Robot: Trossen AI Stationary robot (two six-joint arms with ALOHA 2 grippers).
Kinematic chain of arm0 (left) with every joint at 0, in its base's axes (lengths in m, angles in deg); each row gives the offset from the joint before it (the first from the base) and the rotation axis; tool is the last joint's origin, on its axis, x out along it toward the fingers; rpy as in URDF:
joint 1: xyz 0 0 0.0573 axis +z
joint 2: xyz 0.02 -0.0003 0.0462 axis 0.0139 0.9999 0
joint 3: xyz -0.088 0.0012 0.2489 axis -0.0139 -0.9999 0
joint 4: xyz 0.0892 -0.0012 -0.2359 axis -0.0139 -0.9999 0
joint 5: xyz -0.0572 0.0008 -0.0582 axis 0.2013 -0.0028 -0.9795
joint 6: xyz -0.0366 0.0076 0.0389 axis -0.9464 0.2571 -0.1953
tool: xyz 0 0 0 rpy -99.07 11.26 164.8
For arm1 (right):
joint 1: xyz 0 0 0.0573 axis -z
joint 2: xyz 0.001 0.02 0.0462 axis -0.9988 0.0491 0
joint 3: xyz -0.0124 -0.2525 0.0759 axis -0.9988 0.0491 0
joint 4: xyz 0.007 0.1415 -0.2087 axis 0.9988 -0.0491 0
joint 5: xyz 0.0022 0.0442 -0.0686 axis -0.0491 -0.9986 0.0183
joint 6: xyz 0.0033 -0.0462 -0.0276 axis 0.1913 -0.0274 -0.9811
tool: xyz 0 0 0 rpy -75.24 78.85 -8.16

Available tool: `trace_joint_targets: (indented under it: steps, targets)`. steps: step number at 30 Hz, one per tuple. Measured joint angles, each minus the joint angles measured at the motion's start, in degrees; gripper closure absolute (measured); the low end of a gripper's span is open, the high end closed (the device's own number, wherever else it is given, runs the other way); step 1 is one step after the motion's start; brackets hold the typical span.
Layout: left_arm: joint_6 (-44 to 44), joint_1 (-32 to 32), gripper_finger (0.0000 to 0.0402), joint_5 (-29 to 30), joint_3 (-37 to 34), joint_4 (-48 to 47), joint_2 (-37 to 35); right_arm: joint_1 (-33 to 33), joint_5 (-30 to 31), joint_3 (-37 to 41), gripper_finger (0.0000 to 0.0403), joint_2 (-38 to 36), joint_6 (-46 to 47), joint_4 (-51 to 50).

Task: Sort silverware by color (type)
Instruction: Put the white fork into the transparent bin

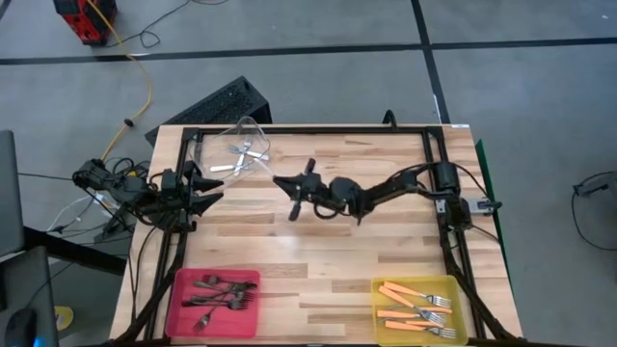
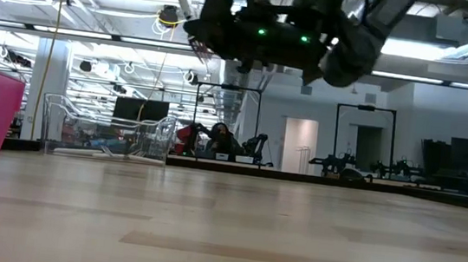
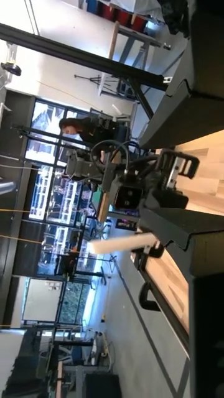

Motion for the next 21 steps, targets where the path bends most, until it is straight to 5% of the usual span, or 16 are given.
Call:
trace_joint_targets:
  steps: [21]
  targets:
    - [0.24, -0.02, 0.025, 0.0, 0.0, 0.13, 0.0, 6.91, -3.3, -10.61, 0.0366, 0.0, -0.13, -7.6]
